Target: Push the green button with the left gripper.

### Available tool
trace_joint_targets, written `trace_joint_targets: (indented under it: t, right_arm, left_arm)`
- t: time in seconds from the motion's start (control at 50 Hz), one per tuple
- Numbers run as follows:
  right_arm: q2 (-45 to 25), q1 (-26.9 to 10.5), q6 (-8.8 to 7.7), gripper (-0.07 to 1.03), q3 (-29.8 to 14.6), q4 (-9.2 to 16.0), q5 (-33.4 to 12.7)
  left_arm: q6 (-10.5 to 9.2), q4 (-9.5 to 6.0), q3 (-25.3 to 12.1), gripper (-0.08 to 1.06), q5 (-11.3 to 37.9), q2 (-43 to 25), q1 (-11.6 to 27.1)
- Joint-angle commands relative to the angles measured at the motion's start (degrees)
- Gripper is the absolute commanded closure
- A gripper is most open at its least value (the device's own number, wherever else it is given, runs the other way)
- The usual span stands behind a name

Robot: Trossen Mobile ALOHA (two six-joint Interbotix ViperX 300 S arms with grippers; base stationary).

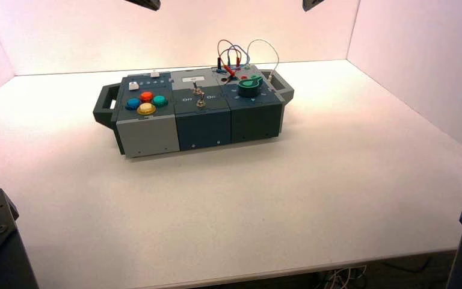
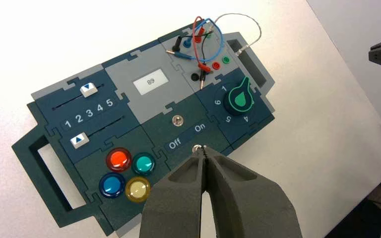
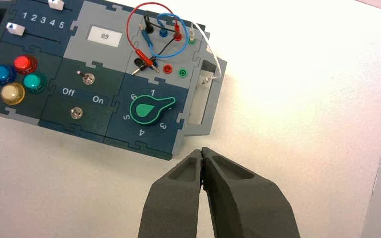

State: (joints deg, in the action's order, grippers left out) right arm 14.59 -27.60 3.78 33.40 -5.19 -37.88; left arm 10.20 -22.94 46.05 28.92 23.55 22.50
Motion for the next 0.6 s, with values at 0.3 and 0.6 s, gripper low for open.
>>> trace_joint_targets:
  t: [0.3, 0.6]
  right_arm:
    - [2.7, 0.2, 0.00, 0.99, -0.5, 0.1, 0.3]
    - [4.0, 0.2, 0.09, 0.99, -0.4, 1.1, -0.1]
  left_arm:
    - [0.00, 0.26, -1.1, 1.00, -0.6, 1.1, -0.3]
    - [0.18, 0.88, -1.3, 1.00, -0.9, -3.1, -2.8]
